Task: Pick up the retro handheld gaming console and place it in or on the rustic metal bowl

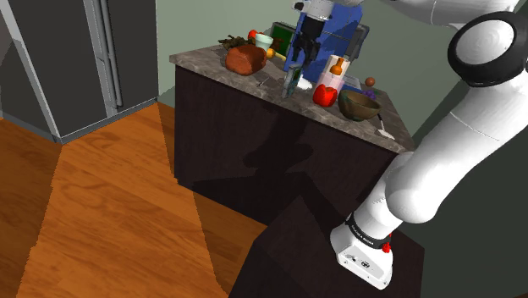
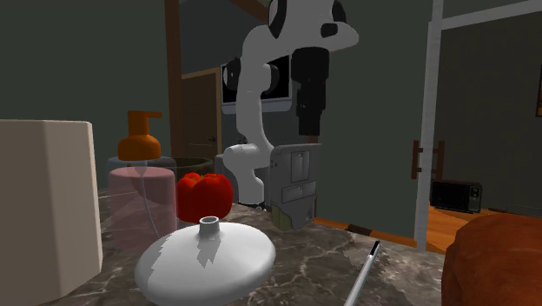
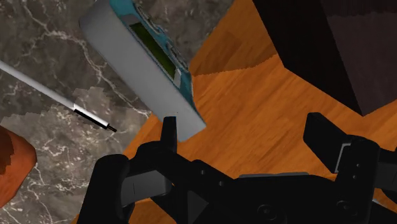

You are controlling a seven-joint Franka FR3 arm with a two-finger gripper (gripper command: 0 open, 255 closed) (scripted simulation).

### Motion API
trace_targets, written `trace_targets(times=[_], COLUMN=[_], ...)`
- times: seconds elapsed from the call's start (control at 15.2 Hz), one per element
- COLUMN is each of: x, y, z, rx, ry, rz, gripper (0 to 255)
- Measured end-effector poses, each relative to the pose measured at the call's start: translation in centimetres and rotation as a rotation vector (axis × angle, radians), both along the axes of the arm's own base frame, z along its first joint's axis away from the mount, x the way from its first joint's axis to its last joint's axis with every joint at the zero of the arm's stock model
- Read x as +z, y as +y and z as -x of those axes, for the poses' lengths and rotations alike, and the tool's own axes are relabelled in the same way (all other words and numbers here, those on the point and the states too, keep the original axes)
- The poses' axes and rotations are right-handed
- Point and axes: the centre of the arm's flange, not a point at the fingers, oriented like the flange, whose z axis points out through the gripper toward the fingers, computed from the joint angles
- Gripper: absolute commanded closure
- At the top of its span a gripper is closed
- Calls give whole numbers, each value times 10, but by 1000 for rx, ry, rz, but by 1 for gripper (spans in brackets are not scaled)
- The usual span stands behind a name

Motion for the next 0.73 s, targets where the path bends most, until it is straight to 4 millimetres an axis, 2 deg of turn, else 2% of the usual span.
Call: trace_targets(times=[0.2, 0.73], x=[-4, -39], y=[-6, -7], z=[-30, -37], rx=[89, 109], ry=[-7, -8], rz=[-8, -9], gripper=[0, 0])
